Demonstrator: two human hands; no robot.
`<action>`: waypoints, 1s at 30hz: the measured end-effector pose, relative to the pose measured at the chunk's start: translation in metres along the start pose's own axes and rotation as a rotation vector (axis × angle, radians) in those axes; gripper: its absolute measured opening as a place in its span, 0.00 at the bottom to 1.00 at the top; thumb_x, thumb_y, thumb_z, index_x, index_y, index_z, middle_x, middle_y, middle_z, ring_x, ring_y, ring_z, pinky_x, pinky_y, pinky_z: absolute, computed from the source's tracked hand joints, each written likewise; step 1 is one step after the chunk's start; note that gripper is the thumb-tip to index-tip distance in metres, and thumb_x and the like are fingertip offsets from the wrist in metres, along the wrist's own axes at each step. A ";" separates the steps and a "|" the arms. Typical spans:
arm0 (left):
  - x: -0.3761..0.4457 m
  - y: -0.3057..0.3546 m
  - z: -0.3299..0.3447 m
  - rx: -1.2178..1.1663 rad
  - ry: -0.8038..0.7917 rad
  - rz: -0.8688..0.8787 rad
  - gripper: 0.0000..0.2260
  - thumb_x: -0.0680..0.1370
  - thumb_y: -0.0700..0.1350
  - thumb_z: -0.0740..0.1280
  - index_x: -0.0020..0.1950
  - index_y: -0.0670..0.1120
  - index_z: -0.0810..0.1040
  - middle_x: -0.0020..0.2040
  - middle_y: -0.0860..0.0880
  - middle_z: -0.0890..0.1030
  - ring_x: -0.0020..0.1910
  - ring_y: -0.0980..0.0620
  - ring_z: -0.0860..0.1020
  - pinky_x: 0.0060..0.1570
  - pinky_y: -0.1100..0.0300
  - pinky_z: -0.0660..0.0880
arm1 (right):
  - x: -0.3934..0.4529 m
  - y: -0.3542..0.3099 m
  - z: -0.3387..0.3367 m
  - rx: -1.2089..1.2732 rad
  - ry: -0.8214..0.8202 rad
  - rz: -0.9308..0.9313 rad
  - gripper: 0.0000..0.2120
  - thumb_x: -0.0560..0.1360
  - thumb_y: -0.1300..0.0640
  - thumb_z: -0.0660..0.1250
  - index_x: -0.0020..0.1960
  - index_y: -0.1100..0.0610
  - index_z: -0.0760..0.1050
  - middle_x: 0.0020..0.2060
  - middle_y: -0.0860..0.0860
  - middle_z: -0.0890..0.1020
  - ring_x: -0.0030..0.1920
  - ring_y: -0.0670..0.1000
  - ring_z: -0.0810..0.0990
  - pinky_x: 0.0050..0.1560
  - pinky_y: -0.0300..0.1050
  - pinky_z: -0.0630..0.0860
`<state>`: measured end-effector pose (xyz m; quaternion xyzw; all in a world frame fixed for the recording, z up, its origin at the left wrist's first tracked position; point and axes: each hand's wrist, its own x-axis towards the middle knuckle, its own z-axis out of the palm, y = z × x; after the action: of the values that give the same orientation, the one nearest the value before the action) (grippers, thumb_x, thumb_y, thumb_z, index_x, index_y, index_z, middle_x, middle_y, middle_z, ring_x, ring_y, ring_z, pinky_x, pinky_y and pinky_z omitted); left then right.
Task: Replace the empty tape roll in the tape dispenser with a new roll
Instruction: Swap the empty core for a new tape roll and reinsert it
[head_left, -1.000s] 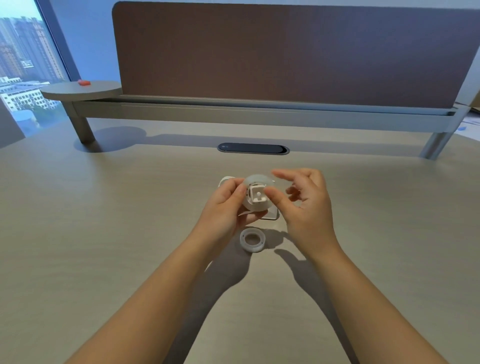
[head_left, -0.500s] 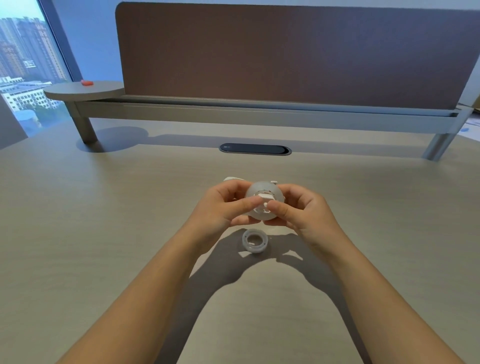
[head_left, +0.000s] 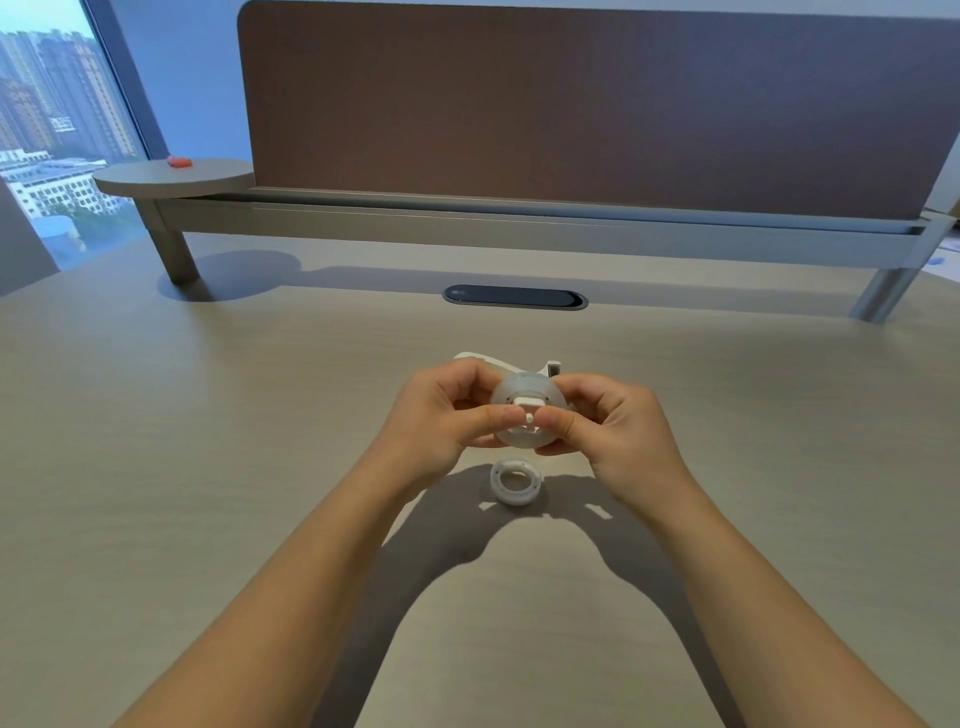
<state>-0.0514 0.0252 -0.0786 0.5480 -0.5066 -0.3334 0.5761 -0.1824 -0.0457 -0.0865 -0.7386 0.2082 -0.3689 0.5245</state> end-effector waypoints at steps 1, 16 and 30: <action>0.000 -0.001 0.001 -0.011 0.015 0.005 0.09 0.69 0.32 0.67 0.34 0.46 0.75 0.30 0.52 0.79 0.29 0.60 0.79 0.31 0.68 0.78 | 0.000 0.001 0.001 -0.004 0.011 -0.007 0.09 0.68 0.66 0.67 0.40 0.52 0.76 0.34 0.48 0.80 0.33 0.41 0.81 0.33 0.33 0.79; 0.001 -0.014 0.007 -0.096 0.047 -0.060 0.06 0.73 0.38 0.63 0.43 0.48 0.77 0.41 0.47 0.80 0.40 0.53 0.80 0.41 0.65 0.80 | 0.001 0.008 0.004 -0.118 0.036 0.021 0.03 0.72 0.58 0.64 0.44 0.53 0.76 0.37 0.51 0.80 0.40 0.50 0.81 0.39 0.41 0.80; 0.001 -0.007 0.000 -0.323 -0.039 -0.409 0.09 0.76 0.46 0.59 0.48 0.43 0.76 0.41 0.45 0.77 0.28 0.56 0.75 0.25 0.69 0.75 | 0.001 0.003 -0.005 -0.223 -0.032 -0.024 0.12 0.71 0.67 0.64 0.45 0.51 0.76 0.46 0.41 0.76 0.43 0.46 0.77 0.42 0.29 0.76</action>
<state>-0.0497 0.0230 -0.0847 0.5333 -0.3366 -0.5299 0.5670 -0.1858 -0.0506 -0.0886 -0.8006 0.2308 -0.3377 0.4378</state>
